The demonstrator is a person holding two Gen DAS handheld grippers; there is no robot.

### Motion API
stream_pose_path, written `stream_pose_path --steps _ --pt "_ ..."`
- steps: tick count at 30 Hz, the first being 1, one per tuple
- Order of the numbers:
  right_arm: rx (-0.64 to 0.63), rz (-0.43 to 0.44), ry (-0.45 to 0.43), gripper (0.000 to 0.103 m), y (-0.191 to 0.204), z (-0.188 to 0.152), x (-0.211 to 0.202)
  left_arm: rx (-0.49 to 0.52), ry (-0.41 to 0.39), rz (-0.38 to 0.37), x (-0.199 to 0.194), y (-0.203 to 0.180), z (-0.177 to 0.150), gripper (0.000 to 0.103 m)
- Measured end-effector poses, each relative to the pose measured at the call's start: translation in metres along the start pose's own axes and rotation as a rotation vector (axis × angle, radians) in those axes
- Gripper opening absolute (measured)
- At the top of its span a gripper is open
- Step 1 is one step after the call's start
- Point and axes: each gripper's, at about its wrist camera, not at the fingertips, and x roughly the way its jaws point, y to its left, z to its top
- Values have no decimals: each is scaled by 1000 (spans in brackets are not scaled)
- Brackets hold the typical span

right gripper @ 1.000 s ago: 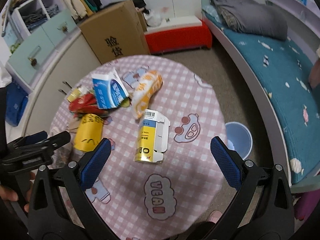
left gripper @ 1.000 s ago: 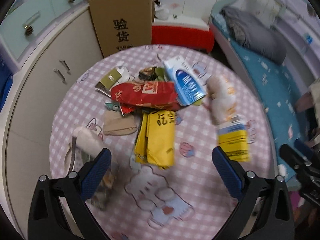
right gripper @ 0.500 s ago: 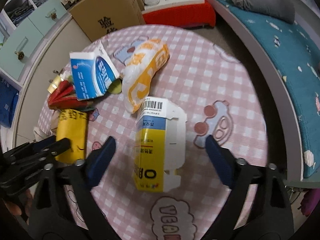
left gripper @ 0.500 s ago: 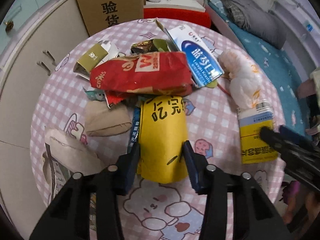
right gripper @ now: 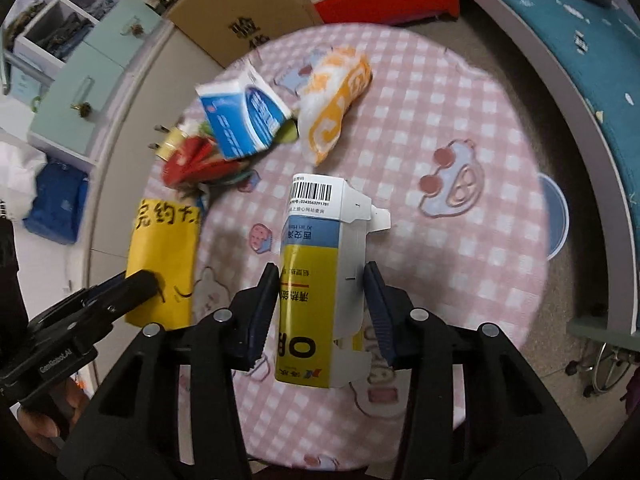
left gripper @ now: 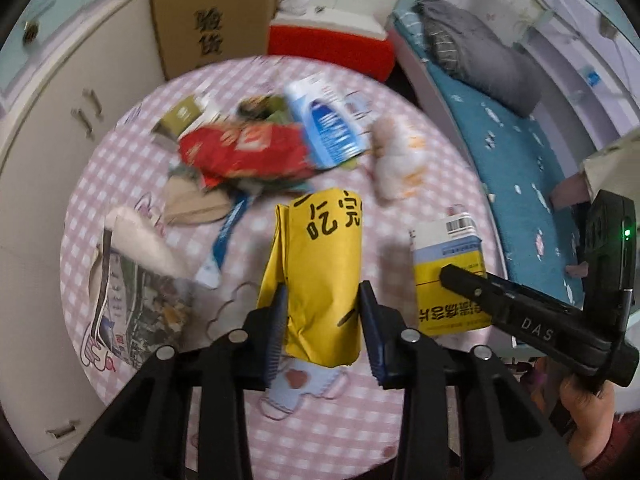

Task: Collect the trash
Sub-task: 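Carry both items to the blue basin and open the right tool over it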

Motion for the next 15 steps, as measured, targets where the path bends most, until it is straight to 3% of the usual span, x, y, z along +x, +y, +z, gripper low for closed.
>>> stream_pose_path --steps 4,9,15 --pt "-9 1 -83 43 -16 7 -43 60 -41 -34 -15 -44 6 35" --pt "-8 -43 -185 44 -66 26 -98 128 -81 -77 -16 -120 27 35" --pt "-1 -81 -217 44 -134 45 -141 187 -97 -133 2 -221 52 35"
